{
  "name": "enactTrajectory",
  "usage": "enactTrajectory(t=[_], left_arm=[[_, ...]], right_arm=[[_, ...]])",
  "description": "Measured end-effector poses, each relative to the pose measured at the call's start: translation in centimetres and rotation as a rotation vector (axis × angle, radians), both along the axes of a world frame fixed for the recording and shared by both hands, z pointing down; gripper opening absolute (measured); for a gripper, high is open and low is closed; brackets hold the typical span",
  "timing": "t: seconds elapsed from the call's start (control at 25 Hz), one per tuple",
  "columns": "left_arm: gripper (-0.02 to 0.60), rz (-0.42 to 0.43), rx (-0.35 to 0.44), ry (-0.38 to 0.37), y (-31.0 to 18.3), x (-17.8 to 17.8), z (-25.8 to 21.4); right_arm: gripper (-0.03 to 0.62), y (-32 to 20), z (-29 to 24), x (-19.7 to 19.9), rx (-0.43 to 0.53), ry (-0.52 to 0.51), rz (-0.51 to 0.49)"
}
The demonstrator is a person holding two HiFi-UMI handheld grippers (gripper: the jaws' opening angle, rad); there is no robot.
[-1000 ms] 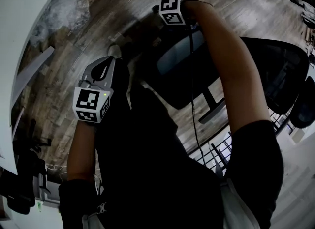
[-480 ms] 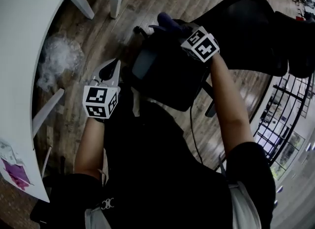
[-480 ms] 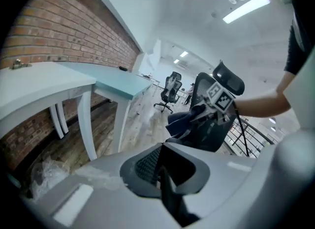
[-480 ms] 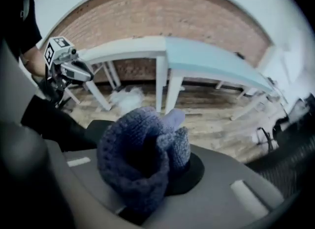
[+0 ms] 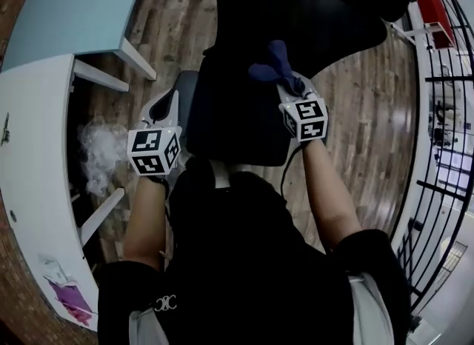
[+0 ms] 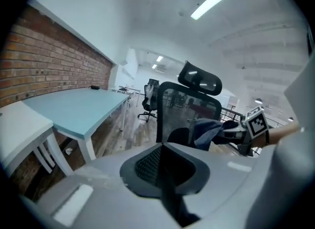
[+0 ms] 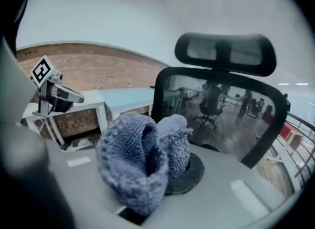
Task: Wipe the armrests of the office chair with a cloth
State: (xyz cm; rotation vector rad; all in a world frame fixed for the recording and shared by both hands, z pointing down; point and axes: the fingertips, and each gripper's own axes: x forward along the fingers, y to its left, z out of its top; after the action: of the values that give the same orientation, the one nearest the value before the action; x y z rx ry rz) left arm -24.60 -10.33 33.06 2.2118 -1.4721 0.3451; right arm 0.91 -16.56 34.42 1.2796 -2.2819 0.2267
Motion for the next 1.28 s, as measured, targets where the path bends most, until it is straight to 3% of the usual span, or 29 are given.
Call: enactTrajectory(t=[0.24,0.44,0.64,0.8,1.04,1.28], left_arm=[[0.006,0.079,0.052,-0.016,0.6,8.8,-3.8],[0.006,0.066,0.103,-0.003,3.2,15.8,-6.1],[0.006,0.046,0.15,-0.018,5.5,19.6,-8.9],[0.006,0.061,0.191,-0.027,7.2,20.6,-10.8],[0.006,0.093,0.254,0.0,9.8,19.8,-13.4],[0.006,0.133,0.287,0.007,16.6,16.8,-13.7]], right_arm=[[0.046,4.2,-8.3,5.7,0.224,-0.128,0.087],[0.046,8.8,-13.3,10.0,0.36,-0.18,0.085],[0.046,11.4,-15.9,13.0,0.432,-0.249,0.058],[0.046,13.6,-17.4,13.7,0.472,-0.289,0.068],[0.046,17.1,-18.0,11.8,0.45,-0.27,0.056],[0.046,23.6,-18.2,8.5,0.461,-0.296,0.065]])
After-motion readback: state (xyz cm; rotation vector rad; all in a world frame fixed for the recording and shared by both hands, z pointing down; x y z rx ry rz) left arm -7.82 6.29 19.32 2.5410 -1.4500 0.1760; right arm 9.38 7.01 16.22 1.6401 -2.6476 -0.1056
